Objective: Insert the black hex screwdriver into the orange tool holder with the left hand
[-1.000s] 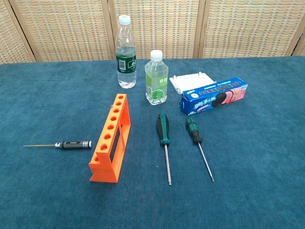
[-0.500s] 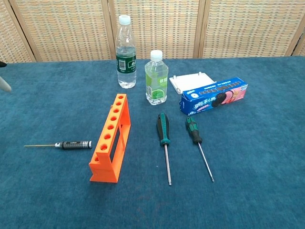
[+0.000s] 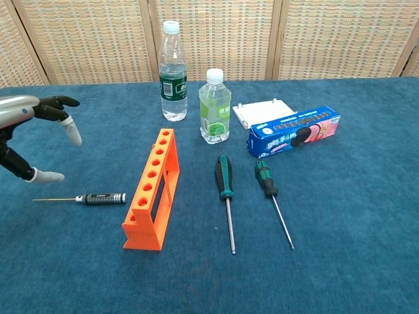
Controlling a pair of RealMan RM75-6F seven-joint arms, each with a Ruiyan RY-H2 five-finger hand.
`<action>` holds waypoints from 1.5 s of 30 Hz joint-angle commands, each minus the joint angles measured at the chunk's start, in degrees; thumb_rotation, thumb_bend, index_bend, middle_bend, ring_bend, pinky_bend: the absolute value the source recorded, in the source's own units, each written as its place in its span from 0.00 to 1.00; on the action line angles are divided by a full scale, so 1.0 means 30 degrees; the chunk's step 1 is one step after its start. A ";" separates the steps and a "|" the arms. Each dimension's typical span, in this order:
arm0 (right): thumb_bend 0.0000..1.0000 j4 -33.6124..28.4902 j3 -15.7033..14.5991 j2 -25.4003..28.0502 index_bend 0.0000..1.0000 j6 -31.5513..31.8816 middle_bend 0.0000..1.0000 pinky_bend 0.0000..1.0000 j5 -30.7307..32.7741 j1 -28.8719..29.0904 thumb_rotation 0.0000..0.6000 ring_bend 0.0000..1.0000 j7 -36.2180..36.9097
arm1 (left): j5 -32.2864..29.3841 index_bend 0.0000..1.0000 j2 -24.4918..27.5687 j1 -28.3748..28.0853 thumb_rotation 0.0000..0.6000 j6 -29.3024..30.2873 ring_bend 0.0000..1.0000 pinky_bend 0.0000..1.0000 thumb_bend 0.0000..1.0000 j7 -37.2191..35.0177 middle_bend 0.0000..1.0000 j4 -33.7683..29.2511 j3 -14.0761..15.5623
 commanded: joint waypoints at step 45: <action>0.28 0.0083 0.0117 0.0305 0.00 -0.0026 0.00 0.00 0.0208 -0.0018 1.00 0.00 0.1004 | -0.6911 0.45 -0.5271 -0.3949 1.00 0.0279 0.00 0.00 0.28 0.4488 0.00 0.4361 0.0273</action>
